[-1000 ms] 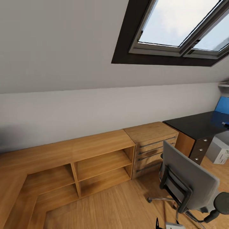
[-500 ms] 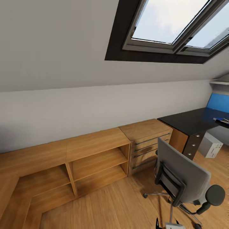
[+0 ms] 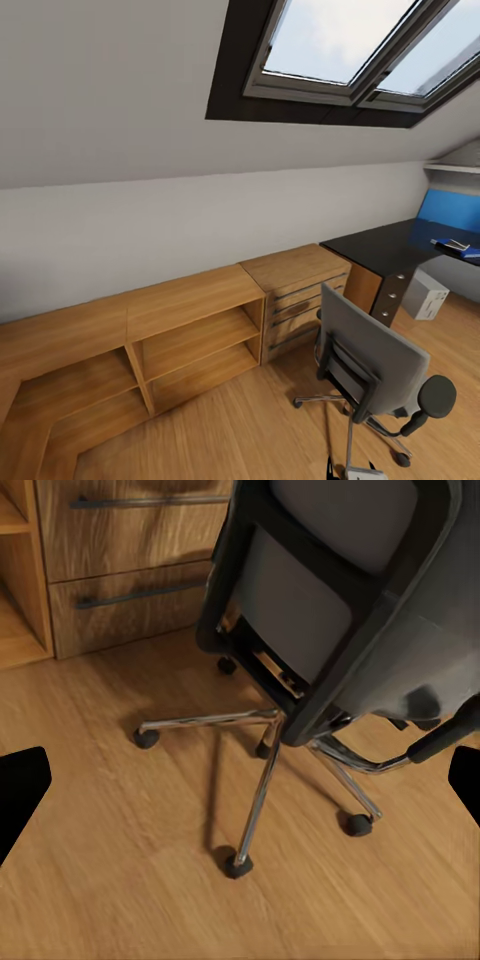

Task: In the bedroom, organize the workspace by keeping the computer under the desk, ensuring the monitor is on the desk, placing the keyboard on the desk next to the monitor, placing the mouse on the desk next to the keyboard, moving the folder from the swivel chair onto the desk next to the mouse, stacking the notebook on top of the folder with the pen on top of the notebook, and positioning the swivel chair next to the desk.

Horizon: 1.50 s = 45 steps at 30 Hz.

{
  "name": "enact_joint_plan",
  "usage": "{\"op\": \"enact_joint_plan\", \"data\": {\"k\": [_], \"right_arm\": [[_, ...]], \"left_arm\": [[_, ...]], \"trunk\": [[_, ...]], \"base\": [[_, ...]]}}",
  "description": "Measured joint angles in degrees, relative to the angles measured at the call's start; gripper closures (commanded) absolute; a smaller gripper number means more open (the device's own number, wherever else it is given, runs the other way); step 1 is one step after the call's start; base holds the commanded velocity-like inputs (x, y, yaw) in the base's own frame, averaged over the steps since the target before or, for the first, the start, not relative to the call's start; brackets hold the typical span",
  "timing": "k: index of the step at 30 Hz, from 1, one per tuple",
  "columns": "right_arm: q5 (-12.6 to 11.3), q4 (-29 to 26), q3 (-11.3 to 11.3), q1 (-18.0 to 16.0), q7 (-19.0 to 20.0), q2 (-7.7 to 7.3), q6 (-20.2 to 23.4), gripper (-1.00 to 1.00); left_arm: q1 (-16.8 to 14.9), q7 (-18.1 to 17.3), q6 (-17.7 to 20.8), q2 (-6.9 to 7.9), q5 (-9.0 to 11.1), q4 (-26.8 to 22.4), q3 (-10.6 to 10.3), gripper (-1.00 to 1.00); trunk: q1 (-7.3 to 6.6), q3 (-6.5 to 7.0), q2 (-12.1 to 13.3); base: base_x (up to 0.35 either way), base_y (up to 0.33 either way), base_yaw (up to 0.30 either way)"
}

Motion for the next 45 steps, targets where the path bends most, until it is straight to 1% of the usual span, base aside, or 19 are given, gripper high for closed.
{"op": "enact_joint_plan", "data": {"k": [8, 14, 38, 45], "right_arm": [[0.0, 0.0, 0.0, 0.0, 0.0, 0.00, 0.0, -1.00], [0.0, 0.0, 0.0, 0.0, 0.0, -0.02, 0.0, -1.00], [0.0, 0.0, 0.0, 0.0, 0.0, 0.00, -0.1, -1.00], [0.0, 0.0, 0.0, 0.0, 0.0, 0.00, -0.1, -1.00]], "left_arm": [[0.0, 0.0, -0.1, 0.00, 0.0, 0.0, 0.0, -1.00], [0.0, 0.0, 0.0, 0.00, 0.0, 0.0, -0.1, -1.00], [0.0, 0.0, 0.0, 0.00, 0.0, 0.0, -0.1, -1.00], [0.0, 0.0, 0.0, 0.00, 0.0, 0.0, -0.1, -1.00]], "trunk": [[-0.01, -0.61, 0.0], [0.01, -0.85, 0.0], [0.02, -0.93, 0.0], [-0.01, -0.94, 0.0]], "base": [[0.232, 0.170, -0.149], [0.091, 0.048, -0.214], [0.007, 0.003, -0.250], [0.186, 0.071, -0.254]]}}
